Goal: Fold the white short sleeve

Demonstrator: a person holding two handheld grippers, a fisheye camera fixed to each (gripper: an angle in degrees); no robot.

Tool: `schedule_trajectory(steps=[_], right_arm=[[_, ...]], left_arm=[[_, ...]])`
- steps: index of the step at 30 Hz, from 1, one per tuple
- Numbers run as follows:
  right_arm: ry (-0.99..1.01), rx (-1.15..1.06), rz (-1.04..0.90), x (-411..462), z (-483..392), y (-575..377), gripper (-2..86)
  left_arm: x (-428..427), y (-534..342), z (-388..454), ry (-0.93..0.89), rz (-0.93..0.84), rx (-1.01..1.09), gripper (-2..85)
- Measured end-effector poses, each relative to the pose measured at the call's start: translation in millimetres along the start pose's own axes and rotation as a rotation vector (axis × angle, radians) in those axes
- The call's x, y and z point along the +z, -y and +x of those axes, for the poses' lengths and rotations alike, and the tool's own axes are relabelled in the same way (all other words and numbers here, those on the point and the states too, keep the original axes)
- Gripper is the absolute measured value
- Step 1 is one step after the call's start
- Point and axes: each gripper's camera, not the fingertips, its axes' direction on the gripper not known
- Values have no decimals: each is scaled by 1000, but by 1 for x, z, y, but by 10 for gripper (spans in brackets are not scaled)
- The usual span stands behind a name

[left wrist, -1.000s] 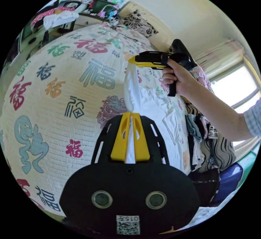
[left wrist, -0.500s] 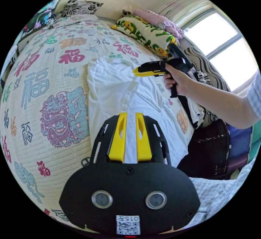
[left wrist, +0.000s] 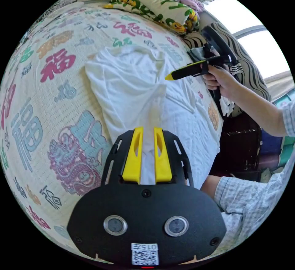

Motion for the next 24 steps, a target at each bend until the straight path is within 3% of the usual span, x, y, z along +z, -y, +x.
schedule_trajectory(steps=[2,5,12,15,18,20,24], right_arm=[[-56,-16,115,-29,15,-1,54],[-184,-13,122,-42,38,14,84],[-347,-110,-72,-14,42,52,148],[-298,-129,-188,9,43,57,170],[-373,-124,-214,16,44,52,116],[-404,-160,-227,15,52,46,15],[-309,-119,-203,-2,82,35,-2]], left_arm=[[-22,17,-7,33,100,36,77],[-43,61,-27,128,167,50,116],[6,150,-57,139,-54,30,130],[31,152,-56,140,-119,-3,113],[35,146,-49,200,-90,-28,60],[37,144,-46,194,-104,-26,26],[29,142,-39,173,-79,-19,5]])
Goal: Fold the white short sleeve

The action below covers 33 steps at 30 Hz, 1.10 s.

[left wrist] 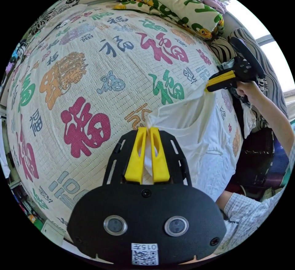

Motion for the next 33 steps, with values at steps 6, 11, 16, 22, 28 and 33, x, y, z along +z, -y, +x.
schedule_trajectory(steps=[6,11,16,22,28,33], right_arm=[[-131,-5,55,-5,16,-9,-8],[-140,110,220,-25,42,-17,-8],[7,109,340,-24,57,-66,-7],[152,-12,368,23,35,-201,-6],[300,47,247,130,4,-313,-1],[344,169,176,205,3,-351,2]], left_arm=[[-25,15,5,39,68,-36,-2],[-57,22,8,134,210,-70,-2],[-82,-16,30,127,337,6,-1],[-73,-147,94,60,374,222,-2],[-18,-283,146,30,269,66,-6],[22,-329,148,-102,188,-197,14]])
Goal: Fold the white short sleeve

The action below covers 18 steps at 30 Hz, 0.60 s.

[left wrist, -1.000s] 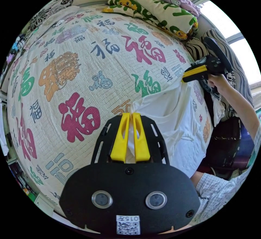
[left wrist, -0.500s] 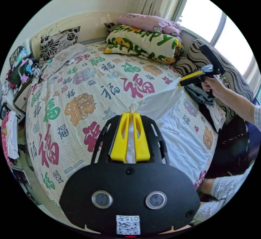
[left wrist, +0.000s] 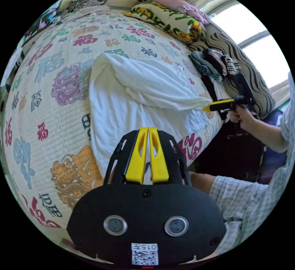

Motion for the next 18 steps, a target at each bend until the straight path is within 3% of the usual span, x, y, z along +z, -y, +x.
schedule_trajectory(steps=[3,8,14,18], right_arm=[[46,77,44,12,26,-4,2],[37,93,87,11,57,6,4],[-8,56,93,13,84,18,4],[-3,55,101,10,100,20,4]], left_arm=[[10,4,-16,-78,47,-127,73],[25,30,-30,-47,69,-119,84],[44,47,-43,-31,26,-178,19],[11,40,-51,-128,100,-225,4]])
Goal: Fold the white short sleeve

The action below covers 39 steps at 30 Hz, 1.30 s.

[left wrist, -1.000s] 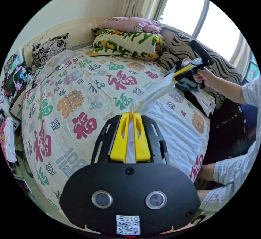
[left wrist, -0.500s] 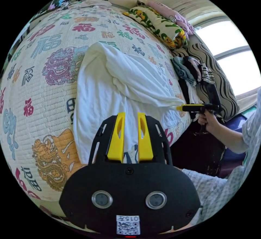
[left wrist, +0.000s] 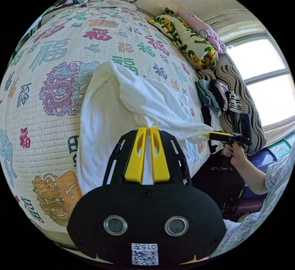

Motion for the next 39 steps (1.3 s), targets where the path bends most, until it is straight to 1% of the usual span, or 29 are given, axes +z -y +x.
schedule_trajectory(steps=[3,5,10,13,15,17,19,21,23,24,25,26,27,28,29,30,32,33,34,35,37,39], right_arm=[[46,-11,-6,-3,12,-1,5],[69,-43,-50,2,17,-4,6],[-25,-90,-187,38,25,-9,17],[-51,-100,-263,60,34,-8,39],[-59,-73,-289,62,41,-4,46],[-69,-83,-269,52,46,2,52],[-96,-84,-248,43,50,9,56],[-105,-90,-203,35,52,16,53],[-62,-115,-152,31,54,28,46],[-44,-117,-156,33,55,31,45],[-8,-109,-193,43,59,37,42],[11,-103,-269,58,66,42,40],[5,-99,-316,67,70,43,38],[-19,-82,-409,83,78,44,36],[10,-64,-437,85,84,45,36],[32,-55,-426,81,87,47,36],[75,10,-341,55,102,59,40],[94,32,-303,46,107,64,41],[127,76,-218,28,119,76,45],[141,121,-134,13,133,89,52],[164,168,-35,-2,153,114,66],[191,197,-14,-3,170,141,78]], left_arm=[[-31,-7,-9,-75,-7,-46,1],[-40,-14,-17,-78,-51,-65,1],[-29,-42,-45,-28,-181,-108,7],[-12,-50,-52,46,-273,-142,21],[-13,-49,-48,85,-276,-140,35],[-17,-43,-39,166,-294,-113,52],[-24,-32,-19,281,-281,-20,62],[-26,-23,-4,328,-248,75,60],[-20,-17,3,285,-221,141,58],[-9,-15,2,219,-241,159,58],[7,-15,-4,187,-310,159,60],[16,-16,-9,194,-357,151,60],[31,-20,-19,230,-449,129,60],[38,-24,-28,225,-496,109,61],[37,-24,-31,206,-492,96,62],[29,-22,-35,179,-486,73,65],[12,-14,-41,155,-462,41,71],[-5,-5,-45,115,-397,25,76],[-21,7,-49,92,-318,12,82],[-28,13,-52,85,-280,7,88],[-43,45,-68,73,-156,-16,108],[-38,69,-85,63,-128,-36,113]])
